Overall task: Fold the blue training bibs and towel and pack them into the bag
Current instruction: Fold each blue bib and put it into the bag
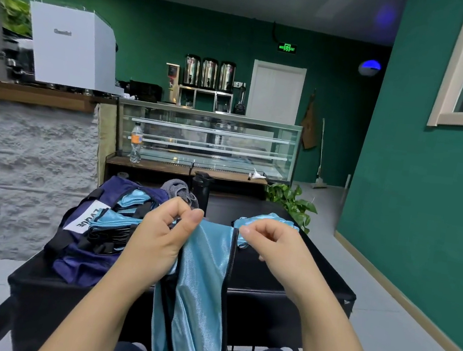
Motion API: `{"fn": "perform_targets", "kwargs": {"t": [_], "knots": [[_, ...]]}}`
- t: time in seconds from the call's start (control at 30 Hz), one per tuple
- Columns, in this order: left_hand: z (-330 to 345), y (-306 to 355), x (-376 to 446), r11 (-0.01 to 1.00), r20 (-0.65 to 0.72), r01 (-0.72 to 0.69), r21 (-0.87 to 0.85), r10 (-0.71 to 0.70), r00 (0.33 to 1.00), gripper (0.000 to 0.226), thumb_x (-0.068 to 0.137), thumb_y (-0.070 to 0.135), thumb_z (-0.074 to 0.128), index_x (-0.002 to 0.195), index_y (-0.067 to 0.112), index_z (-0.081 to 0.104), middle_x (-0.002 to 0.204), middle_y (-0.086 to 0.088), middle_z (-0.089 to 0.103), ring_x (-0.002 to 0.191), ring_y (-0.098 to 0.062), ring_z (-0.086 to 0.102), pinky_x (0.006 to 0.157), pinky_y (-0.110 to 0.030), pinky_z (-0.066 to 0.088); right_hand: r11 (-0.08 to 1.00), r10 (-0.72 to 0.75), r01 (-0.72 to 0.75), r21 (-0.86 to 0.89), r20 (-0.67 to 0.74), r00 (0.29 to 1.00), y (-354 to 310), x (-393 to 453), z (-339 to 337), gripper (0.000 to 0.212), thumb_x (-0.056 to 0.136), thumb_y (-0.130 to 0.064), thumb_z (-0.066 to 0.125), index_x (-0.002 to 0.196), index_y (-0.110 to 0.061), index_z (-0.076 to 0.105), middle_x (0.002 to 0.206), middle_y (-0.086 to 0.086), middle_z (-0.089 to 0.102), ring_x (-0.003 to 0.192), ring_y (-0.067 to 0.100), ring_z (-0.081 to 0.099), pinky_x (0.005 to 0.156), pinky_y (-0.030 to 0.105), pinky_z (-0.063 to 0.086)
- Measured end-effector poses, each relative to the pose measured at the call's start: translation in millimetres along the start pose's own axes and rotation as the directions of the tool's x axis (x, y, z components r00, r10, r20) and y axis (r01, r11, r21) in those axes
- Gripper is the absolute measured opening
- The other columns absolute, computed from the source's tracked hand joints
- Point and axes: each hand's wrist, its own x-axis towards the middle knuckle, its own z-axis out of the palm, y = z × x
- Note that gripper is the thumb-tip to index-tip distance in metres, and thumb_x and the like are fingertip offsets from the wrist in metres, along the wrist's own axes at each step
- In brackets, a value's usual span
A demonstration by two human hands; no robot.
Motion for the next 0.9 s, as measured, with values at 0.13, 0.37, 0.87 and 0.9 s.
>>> {"fn": "perform_targets", "kwargs": {"t": [0.13,0.37,0.87,0.9], "knots": [[1.5,2.5,-1.0,1.0,0.012,-0.005,0.009,0.005,1.0,0.042,0.08,0.045,0.054,0.07,0.005,0.045,0.056,0.011,0.04,0.051,-0.002,0.034,0.051,-0.015,0.03,0.992,0.121,-0.123,0.003,0.142,0.982,2.4,-1.3,7.2,0.019,0.09,-0.04,0.06,0.088,-0.023,0.066,0.072,-0.016,0.059,0.062,-0.002,0.051,0.062,0.015,0.042],[-0.9,4.8,-2.8,0.999,0.062,0.034,0.0,-0.034,0.997,0.04,0.084,0.038,0.07,0.069,0.014,0.043,0.054,0.011,0.043,0.05,-0.002,0.034,0.048,-0.015,0.03,0.992,-0.018,0.008,0.128,0.078,0.997,4.5,1.7,8.0,0.012,0.094,-0.018,0.059,0.083,-0.019,0.064,0.078,-0.009,0.064,0.076,0.005,0.056,0.085,0.032,0.048],[-4.9,-5.9,-1.9,0.958,0.113,0.278,-0.063,-0.27,0.956,0.017,0.094,0.032,0.052,0.087,0.019,0.059,0.059,0.007,0.046,0.057,-0.012,0.039,0.057,-0.028,0.033,0.996,0.025,-0.017,0.087,-0.095,0.995,3.8,1.9,1.2,0.05,0.091,0.003,0.038,0.06,-0.026,0.063,0.075,0.01,0.053,0.069,0.02,0.043,0.061,0.029,0.032],[-4.1,-4.5,-1.9,0.947,0.093,0.286,-0.144,-0.275,0.957,0.022,0.093,0.037,0.048,0.092,0.02,0.062,0.061,0.006,0.048,0.06,-0.014,0.041,0.061,-0.03,0.035,0.993,0.087,-0.076,0.093,-0.124,0.988,3.8,3.3,2.2,0.05,0.089,0.003,0.035,0.058,-0.025,0.061,0.075,0.011,0.05,0.07,0.021,0.041,0.062,0.03,0.03]]}}
